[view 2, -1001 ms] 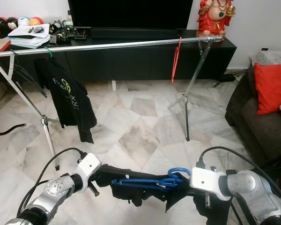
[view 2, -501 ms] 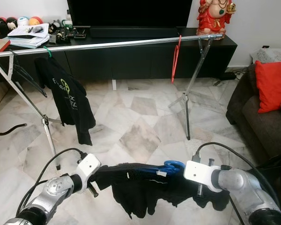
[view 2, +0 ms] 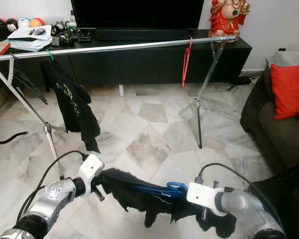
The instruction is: Hang hanger
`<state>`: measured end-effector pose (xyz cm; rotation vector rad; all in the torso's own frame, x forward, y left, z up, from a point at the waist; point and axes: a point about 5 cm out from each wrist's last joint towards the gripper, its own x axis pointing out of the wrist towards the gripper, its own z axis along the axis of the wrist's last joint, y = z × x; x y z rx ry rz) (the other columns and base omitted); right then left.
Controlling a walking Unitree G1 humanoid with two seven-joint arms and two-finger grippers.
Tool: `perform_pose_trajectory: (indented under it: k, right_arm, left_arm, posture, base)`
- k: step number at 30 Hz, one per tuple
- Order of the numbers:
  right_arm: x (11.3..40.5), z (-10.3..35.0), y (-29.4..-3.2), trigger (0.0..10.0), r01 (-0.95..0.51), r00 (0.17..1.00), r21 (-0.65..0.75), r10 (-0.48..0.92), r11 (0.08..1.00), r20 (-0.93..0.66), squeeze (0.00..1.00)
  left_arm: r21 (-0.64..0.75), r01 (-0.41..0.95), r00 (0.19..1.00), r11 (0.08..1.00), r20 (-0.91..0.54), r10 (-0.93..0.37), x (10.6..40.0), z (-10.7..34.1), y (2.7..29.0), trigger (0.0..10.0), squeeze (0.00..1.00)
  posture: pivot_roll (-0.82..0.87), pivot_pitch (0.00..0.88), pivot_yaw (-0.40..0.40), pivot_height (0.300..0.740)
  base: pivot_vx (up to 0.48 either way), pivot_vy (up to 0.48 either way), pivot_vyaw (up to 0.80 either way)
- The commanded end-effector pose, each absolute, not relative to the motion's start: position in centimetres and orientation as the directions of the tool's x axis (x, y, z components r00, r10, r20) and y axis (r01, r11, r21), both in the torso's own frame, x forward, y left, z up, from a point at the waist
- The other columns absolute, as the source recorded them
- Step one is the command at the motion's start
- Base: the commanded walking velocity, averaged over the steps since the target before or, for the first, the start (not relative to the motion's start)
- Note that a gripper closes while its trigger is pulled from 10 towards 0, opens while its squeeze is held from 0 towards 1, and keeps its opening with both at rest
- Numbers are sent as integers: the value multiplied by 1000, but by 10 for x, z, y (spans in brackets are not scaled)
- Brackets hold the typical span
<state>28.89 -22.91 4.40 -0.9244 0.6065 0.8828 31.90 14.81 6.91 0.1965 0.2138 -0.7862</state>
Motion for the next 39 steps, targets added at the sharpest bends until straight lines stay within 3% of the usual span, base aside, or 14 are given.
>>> perform_pose_trajectory:
  k: [1,4,7,11,15,16,17,18,19,21,22,23,27,39]
  right_arm:
    - [291,43,-232,0,-837,538,-441,338,325,-772,0]
    - [294,42,-229,0,-817,563,-452,328,358,-759,0]
    - [303,41,-222,0,-748,634,-469,298,470,-713,0]
    - [305,37,-210,0,-717,652,-422,320,555,-688,0]
    - [307,37,-195,0,-718,654,-381,377,582,-656,0]
    - [308,37,-187,0,-723,650,-365,396,587,-649,0]
    - [309,37,-185,0,-725,647,-361,401,586,-648,0]
    - [309,37,-181,0,-728,646,-356,412,586,-643,0]
    - [310,38,-180,0,-722,653,-354,416,595,-633,0]
    - [311,39,-179,0,-712,662,-349,418,610,-622,0]
    - [312,39,-178,0,-709,665,-347,418,614,-619,0]
    - [312,39,-178,0,-703,671,-348,416,620,-614,0]
    - [315,41,-178,0,-677,695,-355,402,644,-596,0]
    - [322,47,-177,0,-624,748,-373,386,686,-540,0]
  left_arm:
    - [75,733,671,676,-243,-700,319,77,152,0,0]
    - [52,764,634,644,-247,-733,315,78,149,0,0]
    - [-11,837,529,547,-238,-815,305,87,140,0,0]
    - [-52,882,456,469,-162,-875,301,109,128,0,0]
    - [-36,917,387,398,-170,-906,296,118,121,0,0]
    - [-21,936,341,351,-197,-919,292,119,118,2471,0]
    - [-18,943,322,333,-203,-924,290,120,116,2471,0]
    - [-26,950,300,311,-203,-932,287,123,114,7725,0]
    - [-35,953,290,302,-198,-936,285,125,112,8431,0]
    - [-49,956,276,290,-196,-941,283,127,111,8706,0]
    - [-48,956,273,288,-201,-941,282,127,112,8980,322]
    - [-51,957,267,284,-215,-939,279,126,113,9216,1000]
    - [-62,958,259,279,-226,-939,275,127,117,10000,1000]
    - [-60,959,257,278,-240,-936,271,133,119,10000,1000]
  posture:
    - [-43,107,-3,740]
    - [-41,105,-2,740]
    - [-46,94,-1,740]
    - [-32,88,3,740]
    - [-30,82,5,740]
    - [-34,81,6,740]
    - [-34,81,6,740]
    - [-33,77,6,740]
    - [-32,76,7,740]
    - [-33,75,6,740]
    - [-33,75,6,740]
    - [-33,77,6,740]
    - [-30,87,1,740]
    - [-26,96,-6,740]
  base:
    - [0,0,0]
    - [0,0,0]
    - [0,0,0]
    - [0,0,0]
    - [0,0,0]
    - [0,0,0]
    - [0,0,0]
    - [0,0,0]
    - [0,0,0]
    - [0,0,0]
    - [0,0,0]
    - [0,0,0]
    - [0,0,0]
    - [0,0,0]
